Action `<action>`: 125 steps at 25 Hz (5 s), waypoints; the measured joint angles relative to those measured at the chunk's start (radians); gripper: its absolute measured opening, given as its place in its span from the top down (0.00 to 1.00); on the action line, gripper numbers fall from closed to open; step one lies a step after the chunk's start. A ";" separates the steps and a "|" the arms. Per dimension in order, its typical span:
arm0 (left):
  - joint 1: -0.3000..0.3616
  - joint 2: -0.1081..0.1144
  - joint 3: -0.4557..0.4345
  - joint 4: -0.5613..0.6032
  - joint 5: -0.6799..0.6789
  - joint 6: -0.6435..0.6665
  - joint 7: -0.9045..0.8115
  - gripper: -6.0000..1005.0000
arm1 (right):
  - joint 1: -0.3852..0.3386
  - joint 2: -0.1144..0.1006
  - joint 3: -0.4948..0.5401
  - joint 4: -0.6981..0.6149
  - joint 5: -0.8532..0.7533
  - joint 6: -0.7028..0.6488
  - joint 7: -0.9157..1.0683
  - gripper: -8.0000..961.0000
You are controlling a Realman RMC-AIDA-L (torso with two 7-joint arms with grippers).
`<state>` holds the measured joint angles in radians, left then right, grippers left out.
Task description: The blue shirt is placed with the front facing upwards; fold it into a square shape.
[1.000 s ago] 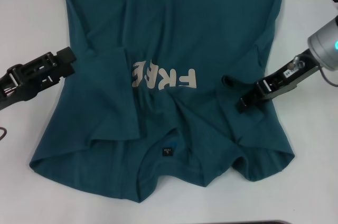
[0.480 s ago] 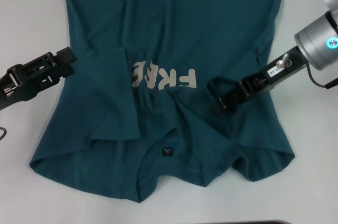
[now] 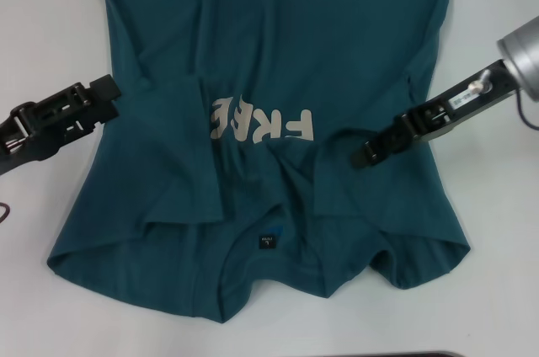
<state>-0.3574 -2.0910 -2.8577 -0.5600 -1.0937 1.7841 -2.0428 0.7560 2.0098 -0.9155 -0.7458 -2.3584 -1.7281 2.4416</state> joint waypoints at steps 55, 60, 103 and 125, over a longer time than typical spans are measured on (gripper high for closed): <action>-0.001 -0.001 0.000 0.000 0.000 -0.013 -0.007 0.25 | -0.023 -0.017 0.061 0.086 -0.037 0.321 0.095 0.50; -0.001 -0.001 0.000 0.000 0.000 -0.014 -0.007 0.25 | -0.025 -0.018 0.063 0.085 0.025 0.330 0.078 0.50; 0.046 0.085 0.064 -0.007 0.010 0.150 -0.037 0.25 | -0.201 -0.094 0.262 0.117 0.305 -0.037 -0.172 0.08; 0.124 0.141 0.098 -0.066 0.184 0.109 -0.122 0.29 | -0.273 -0.084 0.272 0.094 0.303 -0.020 -0.183 0.08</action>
<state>-0.2336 -1.9500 -2.7596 -0.6262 -0.9097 1.8926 -2.1647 0.4833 1.9256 -0.6439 -0.6523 -2.0549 -1.7478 2.2584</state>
